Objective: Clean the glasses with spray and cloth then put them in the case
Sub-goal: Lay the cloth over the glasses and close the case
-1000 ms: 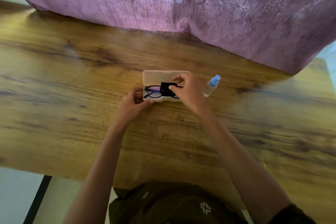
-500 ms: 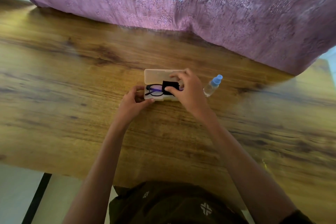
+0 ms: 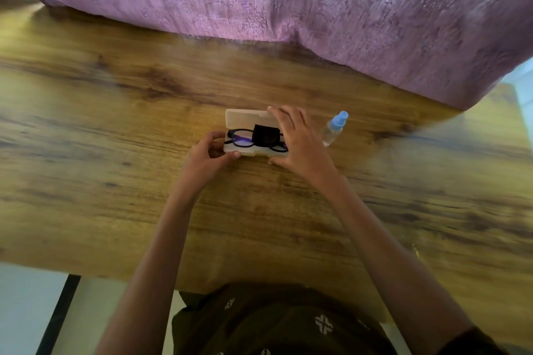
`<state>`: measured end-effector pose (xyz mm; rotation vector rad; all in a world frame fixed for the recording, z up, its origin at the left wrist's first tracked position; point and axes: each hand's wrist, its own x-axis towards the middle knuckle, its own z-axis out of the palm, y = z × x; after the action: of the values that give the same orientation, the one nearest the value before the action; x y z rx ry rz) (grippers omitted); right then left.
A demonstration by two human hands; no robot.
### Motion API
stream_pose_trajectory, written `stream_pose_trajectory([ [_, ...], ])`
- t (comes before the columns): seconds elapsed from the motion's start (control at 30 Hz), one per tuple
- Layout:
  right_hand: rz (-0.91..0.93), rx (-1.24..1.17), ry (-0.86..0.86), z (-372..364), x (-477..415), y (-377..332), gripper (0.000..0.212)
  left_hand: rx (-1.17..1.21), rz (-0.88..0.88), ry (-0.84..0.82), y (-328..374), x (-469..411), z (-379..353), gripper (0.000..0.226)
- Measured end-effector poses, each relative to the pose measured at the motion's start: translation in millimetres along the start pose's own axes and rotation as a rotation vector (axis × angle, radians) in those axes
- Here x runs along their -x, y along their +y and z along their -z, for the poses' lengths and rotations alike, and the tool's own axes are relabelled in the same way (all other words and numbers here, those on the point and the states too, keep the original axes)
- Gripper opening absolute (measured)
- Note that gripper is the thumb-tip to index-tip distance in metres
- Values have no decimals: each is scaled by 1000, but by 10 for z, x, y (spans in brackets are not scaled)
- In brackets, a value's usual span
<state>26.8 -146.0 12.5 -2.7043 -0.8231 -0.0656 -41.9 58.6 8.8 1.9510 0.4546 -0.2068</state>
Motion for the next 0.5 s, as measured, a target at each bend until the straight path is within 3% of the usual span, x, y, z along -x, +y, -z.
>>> stream_pose_trajectory([
  [0.4, 86, -84, 66, -101, 188, -24, 71, -12, -35, 25, -14, -1, -5, 56],
  [0.5, 77, -64, 68, -148, 220, -16, 70, -46, -70, 55, -71, -38, -41, 67],
])
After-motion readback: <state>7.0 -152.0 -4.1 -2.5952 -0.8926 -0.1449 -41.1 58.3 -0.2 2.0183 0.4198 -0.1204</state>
